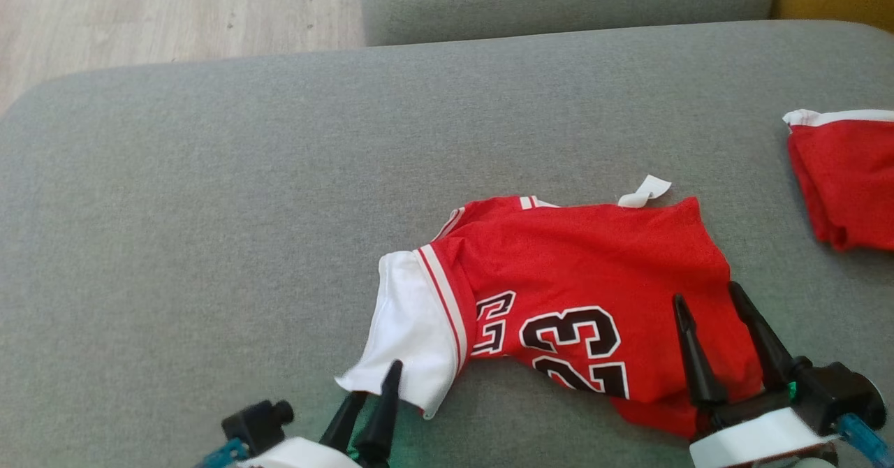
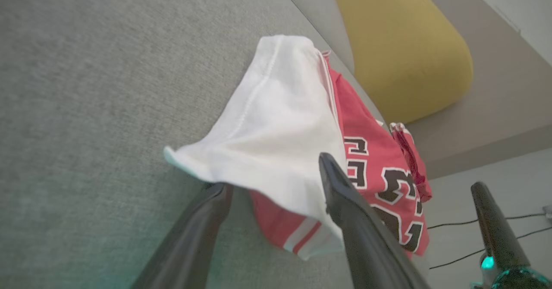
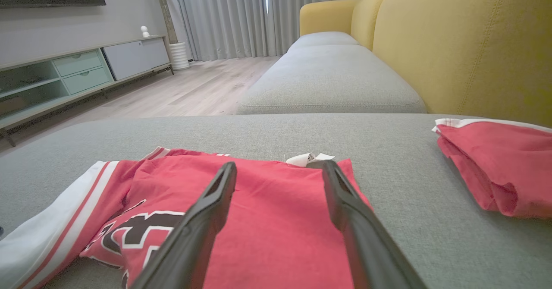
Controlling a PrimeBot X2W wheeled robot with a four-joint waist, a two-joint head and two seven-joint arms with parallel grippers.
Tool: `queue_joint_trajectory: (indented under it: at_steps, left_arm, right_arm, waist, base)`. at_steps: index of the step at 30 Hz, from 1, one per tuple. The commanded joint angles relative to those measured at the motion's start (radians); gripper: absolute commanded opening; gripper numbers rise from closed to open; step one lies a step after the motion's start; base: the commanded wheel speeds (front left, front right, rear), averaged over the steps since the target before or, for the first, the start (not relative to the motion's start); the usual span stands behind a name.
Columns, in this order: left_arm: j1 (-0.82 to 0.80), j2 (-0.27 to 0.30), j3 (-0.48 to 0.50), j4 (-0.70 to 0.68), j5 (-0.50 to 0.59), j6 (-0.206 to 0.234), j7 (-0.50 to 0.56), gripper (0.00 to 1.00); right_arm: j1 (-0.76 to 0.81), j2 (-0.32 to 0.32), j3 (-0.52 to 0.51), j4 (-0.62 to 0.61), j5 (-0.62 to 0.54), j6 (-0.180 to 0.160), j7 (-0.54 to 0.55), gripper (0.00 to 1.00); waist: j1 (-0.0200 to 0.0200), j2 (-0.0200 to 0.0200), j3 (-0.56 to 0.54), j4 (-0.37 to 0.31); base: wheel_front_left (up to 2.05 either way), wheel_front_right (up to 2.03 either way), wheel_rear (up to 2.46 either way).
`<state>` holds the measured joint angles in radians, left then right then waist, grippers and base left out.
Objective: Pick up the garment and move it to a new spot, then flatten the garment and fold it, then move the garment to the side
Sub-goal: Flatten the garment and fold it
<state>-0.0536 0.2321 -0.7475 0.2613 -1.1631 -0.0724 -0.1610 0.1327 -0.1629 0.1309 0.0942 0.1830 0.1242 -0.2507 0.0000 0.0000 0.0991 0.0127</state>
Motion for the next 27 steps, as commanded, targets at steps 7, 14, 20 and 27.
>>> queue_joint_trajectory:
  at_steps: [7, 14, 20, 27]
  left_arm:
    - [-0.014, -0.047, 0.105, 0.000, -0.167, -0.030, 0.020, 1.00]
    - [-0.011, -0.075, 0.156, 0.054, -0.248, -0.039, 0.015, 1.00]
    - [-0.005, -0.077, 0.163, 0.078, -0.266, -0.045, 0.018, 1.00]
    - [-0.002, -0.075, 0.169, 0.104, -0.269, -0.050, 0.010, 0.41]
  right_arm:
    - [-0.029, -0.015, 0.028, -0.028, -0.008, 0.007, -0.011, 1.00]
    - [-0.023, -0.030, 0.028, -0.029, -0.007, 0.007, -0.011, 1.00]
    - [-0.012, -0.032, 0.028, -0.029, -0.008, 0.007, -0.011, 1.00]
    - [-0.002, -0.033, 0.029, -0.028, -0.010, 0.007, -0.011, 1.00]
  waist:
    - [0.0000, 0.0000, -0.004, 0.010]
    - [0.0000, 0.0000, -0.012, 0.001]
    - [0.0000, 0.0000, -0.021, -0.003]
    - [0.0000, 0.0000, -0.030, 0.001]
  base:
    - [0.00, 0.00, 0.00]
    - [0.00, 0.00, 0.00]
    - [0.00, 0.00, 0.00]
    - [0.00, 0.00, 0.00]
